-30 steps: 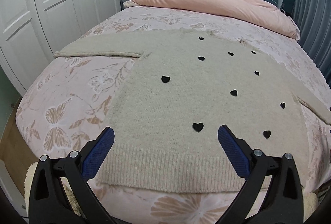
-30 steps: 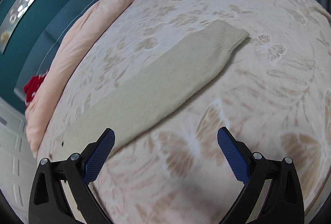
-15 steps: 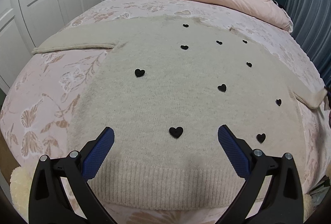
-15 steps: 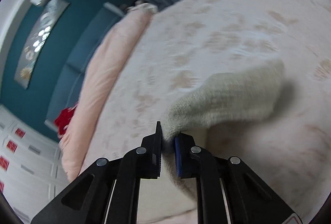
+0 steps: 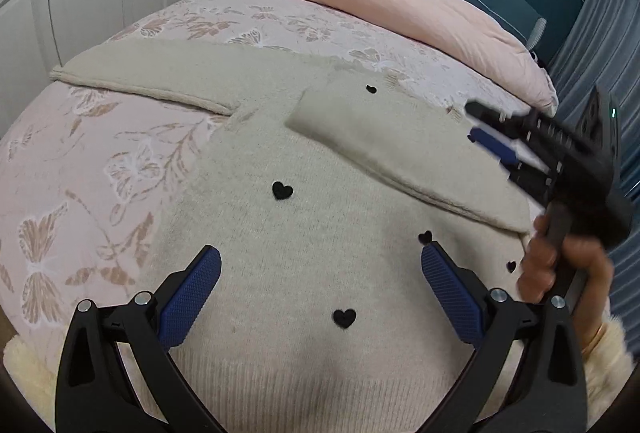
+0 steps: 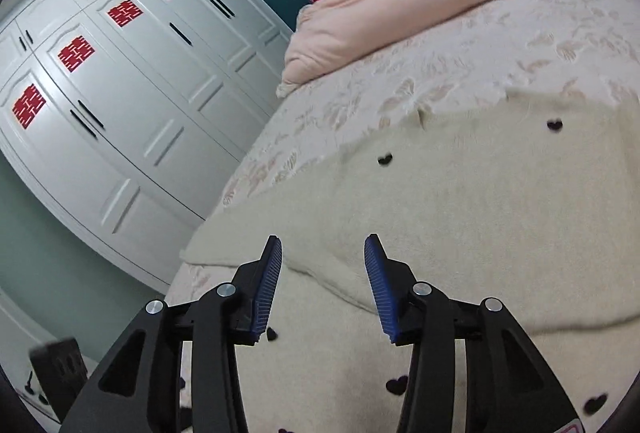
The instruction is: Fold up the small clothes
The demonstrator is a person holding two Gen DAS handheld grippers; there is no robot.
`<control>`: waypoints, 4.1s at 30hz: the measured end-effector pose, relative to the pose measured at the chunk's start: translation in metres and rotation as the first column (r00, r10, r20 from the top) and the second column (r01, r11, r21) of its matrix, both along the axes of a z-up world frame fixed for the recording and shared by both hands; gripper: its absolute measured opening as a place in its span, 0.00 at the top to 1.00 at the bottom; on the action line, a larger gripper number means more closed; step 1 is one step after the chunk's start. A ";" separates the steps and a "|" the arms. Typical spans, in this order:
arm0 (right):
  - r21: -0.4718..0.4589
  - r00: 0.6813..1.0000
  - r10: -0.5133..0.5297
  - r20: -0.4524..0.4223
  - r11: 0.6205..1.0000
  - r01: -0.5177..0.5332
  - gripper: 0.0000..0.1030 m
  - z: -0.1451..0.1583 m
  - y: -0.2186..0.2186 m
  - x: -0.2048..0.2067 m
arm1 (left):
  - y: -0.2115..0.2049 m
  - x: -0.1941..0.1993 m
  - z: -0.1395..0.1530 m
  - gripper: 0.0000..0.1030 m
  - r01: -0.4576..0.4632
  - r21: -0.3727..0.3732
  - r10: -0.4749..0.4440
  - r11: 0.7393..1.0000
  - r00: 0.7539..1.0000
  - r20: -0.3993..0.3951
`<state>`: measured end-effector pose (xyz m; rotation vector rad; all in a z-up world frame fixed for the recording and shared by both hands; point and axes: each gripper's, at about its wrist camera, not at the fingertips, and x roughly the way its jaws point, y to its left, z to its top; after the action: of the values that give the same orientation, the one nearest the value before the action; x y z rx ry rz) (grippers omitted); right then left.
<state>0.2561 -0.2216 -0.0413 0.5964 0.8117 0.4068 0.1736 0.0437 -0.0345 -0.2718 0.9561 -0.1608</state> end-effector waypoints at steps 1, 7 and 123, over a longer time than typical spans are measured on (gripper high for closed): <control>0.011 0.999 -0.028 -0.016 1.000 0.028 0.54 -0.007 -0.005 -0.012 | 0.003 0.012 -0.001 0.05 0.006 -0.034 -0.006 0.999 1.000 -0.009; 0.005 0.944 -0.303 -0.133 0.952 0.307 0.47 -0.046 -0.103 -0.068 | 0.009 0.109 -0.037 0.05 -0.063 -0.189 0.039 0.980 0.991 -0.127; -0.506 0.902 -0.424 -0.080 0.797 0.330 0.78 -0.046 -0.087 -0.082 | 0.053 0.148 -0.075 0.27 -0.169 -0.274 0.187 0.947 0.982 0.040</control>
<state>0.1741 -0.3082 -0.0876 0.3139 0.9103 -0.2317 0.3218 0.0969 -0.1097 -0.5993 0.8390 -0.1328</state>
